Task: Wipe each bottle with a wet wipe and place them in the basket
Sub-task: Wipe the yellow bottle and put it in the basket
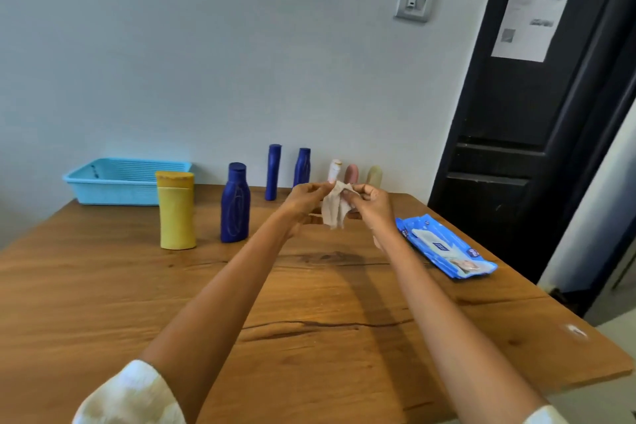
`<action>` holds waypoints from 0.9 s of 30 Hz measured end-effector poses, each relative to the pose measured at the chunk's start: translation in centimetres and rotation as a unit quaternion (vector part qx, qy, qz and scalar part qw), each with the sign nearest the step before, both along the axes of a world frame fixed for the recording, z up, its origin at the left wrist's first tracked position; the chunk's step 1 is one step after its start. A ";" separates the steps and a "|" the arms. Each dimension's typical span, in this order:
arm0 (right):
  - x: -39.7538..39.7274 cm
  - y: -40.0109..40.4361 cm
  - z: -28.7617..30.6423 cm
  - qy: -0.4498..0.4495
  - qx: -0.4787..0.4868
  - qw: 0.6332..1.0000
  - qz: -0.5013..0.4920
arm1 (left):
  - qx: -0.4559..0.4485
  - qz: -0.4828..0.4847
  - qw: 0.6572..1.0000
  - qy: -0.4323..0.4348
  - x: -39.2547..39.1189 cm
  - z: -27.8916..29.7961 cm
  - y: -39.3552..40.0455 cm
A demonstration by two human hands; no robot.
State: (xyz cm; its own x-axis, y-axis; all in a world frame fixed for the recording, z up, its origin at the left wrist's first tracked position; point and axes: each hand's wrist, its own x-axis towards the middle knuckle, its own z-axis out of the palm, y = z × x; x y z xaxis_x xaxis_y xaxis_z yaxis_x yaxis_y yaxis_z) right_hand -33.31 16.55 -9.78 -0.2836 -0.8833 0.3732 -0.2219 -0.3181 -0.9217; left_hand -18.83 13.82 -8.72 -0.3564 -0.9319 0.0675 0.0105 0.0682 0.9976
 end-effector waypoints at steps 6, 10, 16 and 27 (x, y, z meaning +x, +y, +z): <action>4.4 0.3 0.2 0.042 0.003 0.999 0.031 | -0.044 0.034 0.998 -0.009 5.3 1.1 1.4; 7.1 1.8 1.1 0.106 0.038 0.988 0.110 | -0.013 0.092 0.994 0.049 7.4 1.1 2.8; 10.7 2.5 0.9 0.079 0.035 0.972 0.217 | -0.037 0.139 0.989 -0.029 11.1 0.9 4.6; 16.7 0.5 2.2 -0.007 -0.102 0.988 0.112 | -0.233 0.493 0.826 -0.143 18.6 -0.2 4.1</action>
State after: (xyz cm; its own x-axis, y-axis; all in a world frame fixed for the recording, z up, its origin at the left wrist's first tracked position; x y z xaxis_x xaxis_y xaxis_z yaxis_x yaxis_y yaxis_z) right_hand -16.63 17.03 -7.60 -0.0950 -0.8314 0.5475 -0.1128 -0.5374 -0.8357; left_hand -0.24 17.95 -8.92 0.4968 -0.6758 0.5445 -0.5104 0.2799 0.8131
